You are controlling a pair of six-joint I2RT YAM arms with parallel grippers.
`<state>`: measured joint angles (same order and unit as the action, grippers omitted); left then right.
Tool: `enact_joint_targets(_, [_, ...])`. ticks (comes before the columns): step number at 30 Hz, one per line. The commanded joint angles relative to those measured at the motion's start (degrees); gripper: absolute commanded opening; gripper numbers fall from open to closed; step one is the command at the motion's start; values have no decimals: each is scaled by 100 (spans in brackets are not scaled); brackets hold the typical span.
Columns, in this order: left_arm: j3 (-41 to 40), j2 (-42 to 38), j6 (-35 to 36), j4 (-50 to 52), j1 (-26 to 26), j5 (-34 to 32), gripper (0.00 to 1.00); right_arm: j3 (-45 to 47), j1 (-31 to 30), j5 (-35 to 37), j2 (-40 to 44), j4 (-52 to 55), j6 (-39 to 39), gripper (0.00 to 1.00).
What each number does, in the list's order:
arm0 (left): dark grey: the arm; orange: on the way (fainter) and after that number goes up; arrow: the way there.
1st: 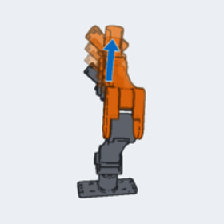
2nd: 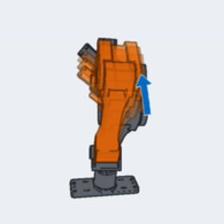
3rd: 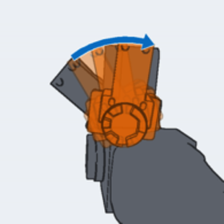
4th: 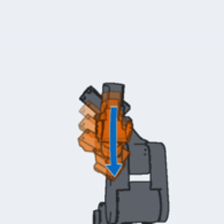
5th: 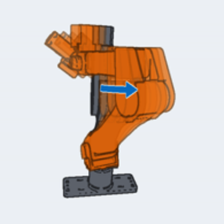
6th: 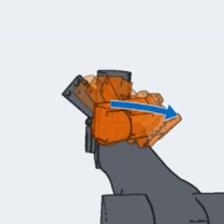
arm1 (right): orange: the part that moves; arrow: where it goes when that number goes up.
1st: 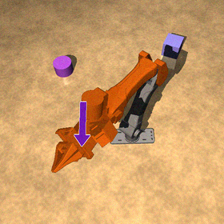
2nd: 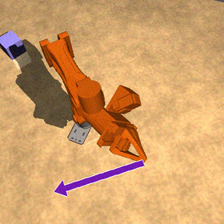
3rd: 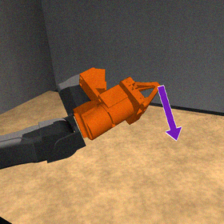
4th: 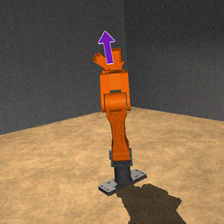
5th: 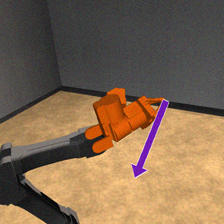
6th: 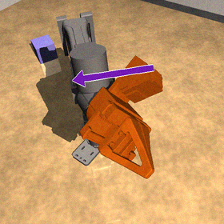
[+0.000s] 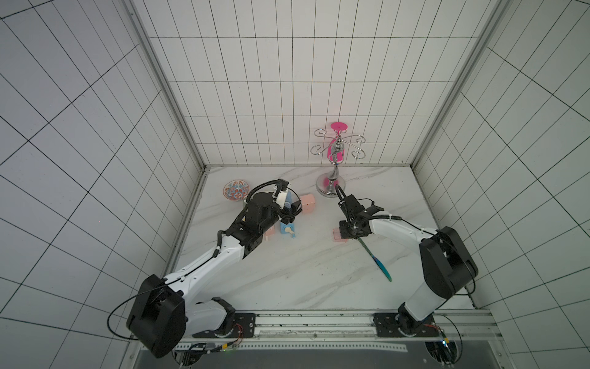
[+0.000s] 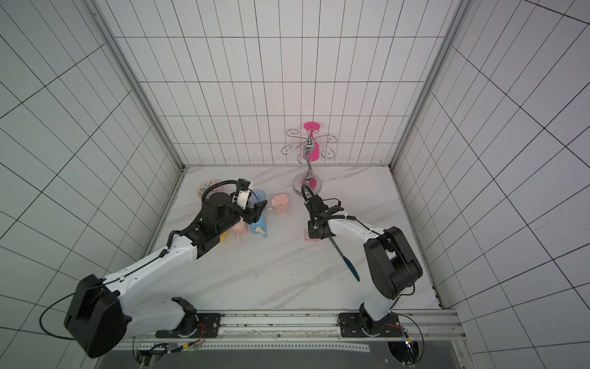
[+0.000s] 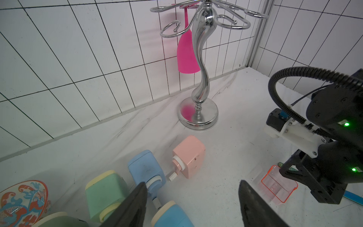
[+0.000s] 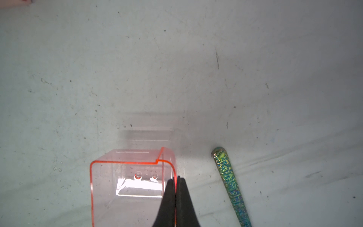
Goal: Put the tray back into the pencil sharpener
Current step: Place the container at the center of the board, then move the pencil sharpener to the center of the board.
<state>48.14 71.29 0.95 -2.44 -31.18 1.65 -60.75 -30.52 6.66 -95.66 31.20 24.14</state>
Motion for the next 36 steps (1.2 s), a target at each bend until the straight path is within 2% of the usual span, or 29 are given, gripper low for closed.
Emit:
enact_joint_targets(1, [-31, -83, 95, 34, -11, -57, 74, 90, -49, 99, -136, 128, -74, 2])
enact_joint_targets(10, [61, 51, 118, 42, -11, -93, 75, 64, -43, 31, -274, 88, -188, 5])
enact_joint_targets(18, [271, 343, 364, 76, -11, 64, 75, -93, -41, 9, -67, 227, -296, 23])
enact_joint_targets(22, [562, 600, 1035, 284, -11, 323, 75, -266, 16, -138, 307, 306, -229, 25])
enact_joint_targets(27, [1277, 1243, 2433, 1145, -11, 1079, 75, -370, 429, -516, 750, 278, -57, 26])
enact_joint_targets(36, [2702, 2682, 3619, 2354, 58, 1153, 76, -516, 1268, -1058, 1155, 439, -356, 29])
